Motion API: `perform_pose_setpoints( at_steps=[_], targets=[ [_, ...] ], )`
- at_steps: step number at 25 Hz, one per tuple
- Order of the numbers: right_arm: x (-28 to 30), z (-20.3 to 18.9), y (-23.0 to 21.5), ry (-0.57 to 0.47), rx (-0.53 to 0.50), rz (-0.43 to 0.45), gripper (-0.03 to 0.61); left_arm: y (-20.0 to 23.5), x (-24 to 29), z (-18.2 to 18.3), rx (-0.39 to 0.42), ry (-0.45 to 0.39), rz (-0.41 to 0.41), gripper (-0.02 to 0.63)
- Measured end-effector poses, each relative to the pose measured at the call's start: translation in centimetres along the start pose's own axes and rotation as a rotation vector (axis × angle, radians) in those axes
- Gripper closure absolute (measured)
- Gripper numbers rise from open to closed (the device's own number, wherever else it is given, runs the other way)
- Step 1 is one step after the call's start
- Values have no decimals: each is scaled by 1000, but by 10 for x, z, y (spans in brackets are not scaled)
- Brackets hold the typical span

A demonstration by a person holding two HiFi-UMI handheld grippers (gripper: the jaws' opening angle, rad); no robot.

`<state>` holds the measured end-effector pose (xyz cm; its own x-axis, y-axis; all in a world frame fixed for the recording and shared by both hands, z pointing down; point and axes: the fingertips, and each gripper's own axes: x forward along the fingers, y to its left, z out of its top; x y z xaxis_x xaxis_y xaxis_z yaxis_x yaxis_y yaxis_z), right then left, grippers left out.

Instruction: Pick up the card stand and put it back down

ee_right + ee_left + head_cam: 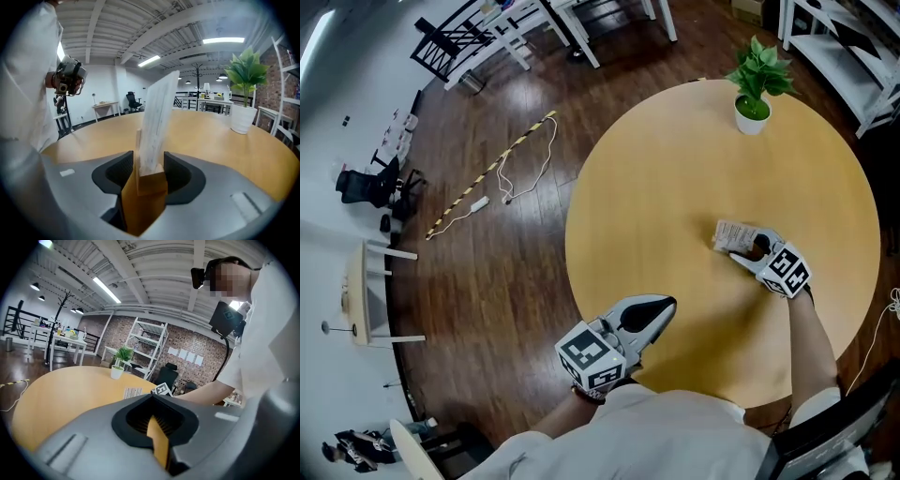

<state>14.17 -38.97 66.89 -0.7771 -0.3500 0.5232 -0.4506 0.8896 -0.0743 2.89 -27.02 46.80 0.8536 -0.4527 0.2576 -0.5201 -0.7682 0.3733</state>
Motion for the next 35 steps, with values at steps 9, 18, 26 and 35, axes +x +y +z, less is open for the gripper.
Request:
perform_pose_setpoints(
  at_steps=[9, 18, 26, 35],
  targets=[
    [3, 1, -1, -65, 25, -23, 443, 4, 6, -18, -35, 23, -3, 624],
    [-23, 23, 5, -225, 207, -49, 445, 12, 12, -17, -29, 14, 6, 624],
    [-58, 45, 17, -331, 300, -115, 445, 4, 5, -12, -21, -4, -1, 624],
    [-153, 133, 67, -579, 262, -227, 444, -14, -2, 10, 39, -106, -14, 624]
  ],
)
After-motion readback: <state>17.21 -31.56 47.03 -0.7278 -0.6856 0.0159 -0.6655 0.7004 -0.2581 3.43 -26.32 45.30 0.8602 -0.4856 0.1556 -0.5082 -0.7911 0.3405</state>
